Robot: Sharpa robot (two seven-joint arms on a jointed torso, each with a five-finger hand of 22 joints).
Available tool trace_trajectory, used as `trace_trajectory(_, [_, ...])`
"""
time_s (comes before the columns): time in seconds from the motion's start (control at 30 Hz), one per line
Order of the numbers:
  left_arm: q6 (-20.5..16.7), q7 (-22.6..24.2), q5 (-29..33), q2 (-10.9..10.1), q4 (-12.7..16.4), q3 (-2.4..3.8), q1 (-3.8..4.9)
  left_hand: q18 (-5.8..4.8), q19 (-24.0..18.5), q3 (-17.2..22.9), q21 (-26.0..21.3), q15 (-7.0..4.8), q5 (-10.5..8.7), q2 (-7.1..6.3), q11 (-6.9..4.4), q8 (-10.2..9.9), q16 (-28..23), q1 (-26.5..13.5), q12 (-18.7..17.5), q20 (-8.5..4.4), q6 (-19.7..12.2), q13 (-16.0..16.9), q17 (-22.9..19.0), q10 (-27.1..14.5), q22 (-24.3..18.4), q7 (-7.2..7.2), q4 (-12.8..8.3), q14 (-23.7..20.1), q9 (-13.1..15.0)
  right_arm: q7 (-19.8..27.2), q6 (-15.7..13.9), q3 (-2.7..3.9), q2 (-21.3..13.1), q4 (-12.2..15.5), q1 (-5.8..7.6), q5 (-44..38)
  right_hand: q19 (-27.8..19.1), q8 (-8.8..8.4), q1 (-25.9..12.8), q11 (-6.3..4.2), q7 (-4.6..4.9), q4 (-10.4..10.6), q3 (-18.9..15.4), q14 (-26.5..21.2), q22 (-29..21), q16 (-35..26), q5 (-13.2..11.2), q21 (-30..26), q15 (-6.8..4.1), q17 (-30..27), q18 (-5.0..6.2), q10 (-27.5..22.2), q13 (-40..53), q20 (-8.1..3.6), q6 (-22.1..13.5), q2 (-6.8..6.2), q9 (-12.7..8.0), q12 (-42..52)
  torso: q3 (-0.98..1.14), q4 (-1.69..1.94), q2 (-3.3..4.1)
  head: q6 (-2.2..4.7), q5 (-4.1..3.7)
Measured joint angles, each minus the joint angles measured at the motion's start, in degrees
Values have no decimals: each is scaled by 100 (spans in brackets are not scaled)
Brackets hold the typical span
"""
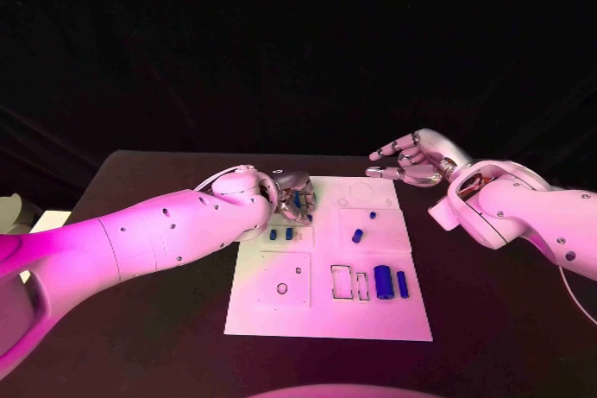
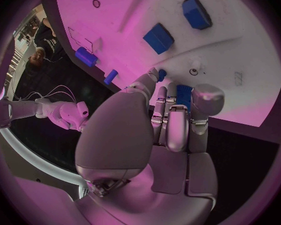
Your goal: Assemble the parts on the task board
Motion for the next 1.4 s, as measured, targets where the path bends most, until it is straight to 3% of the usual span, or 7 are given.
trace_trajectory(0.3, [76, -31, -38, 70, -97, 0, -30, 0, 0, 266, 137, -15, 0, 102, -30, -54, 4, 102, -79, 0, 165, -108, -17, 194, 145, -20, -75, 16, -38, 1, 4, 0, 3, 2, 0, 0, 0, 0, 0, 0, 0, 0, 0, 0, -1, 0, 0, 0, 0, -1, 0, 0, 0, 0, 0, 0, 0, 0, -2, 5, -3, -9, -8])
trace_trajectory(0.4, [79, -31, -43, 97, -115, 3, -37, -88, 20, 400, 179, -42, 0, 131, -43, -111, 40, 72, -148, -21, 209, -149, -24, 289, 184, -18, -95, 1, -61, 1, 5, 0, 6, 2, 0, 1, 0, 0, 0, 0, 0, 0, 0, 0, -1, 0, 0, 0, 0, -1, 0, 0, 0, 0, 0, 0, 0, 0, -3, 6, -3, -9, -11])
trace_trajectory(0.97, [115, -22, -52, 176, -199, 21, -54, -88, -1, 775, 204, -42, 1, 162, -40, -218, 64, 41, -317, -42, 338, -257, -60, 473, 254, -10, -221, 1, -118, 2, 15, 0, 13, 3, 0, 1, 0, 0, 0, 0, 0, 0, 0, 0, -2, 0, 24, 0, 0, -2, 0, 0, 0, 0, 0, 0, 0, 0, -3, 9, -7, -20, -5])
trace_trajectory(1.4, [-72, 29, 16, 116, -167, 26, -84, -88, -1, 1578, 305, -42, -30, 210, -45, -344, 152, 55, -649, -42, 676, -273, -40, 862, 378, 19, -614, 1, -135, 2, 22, 0, 15, 5, 0, 2, 0, 0, 0, 0, 0, -1, 1, 0, 1, 0, 24, 0, 0, -3, 0, 0, 0, 0, 0, 0, 0, 0, -3, 3, -5, -1, -1])
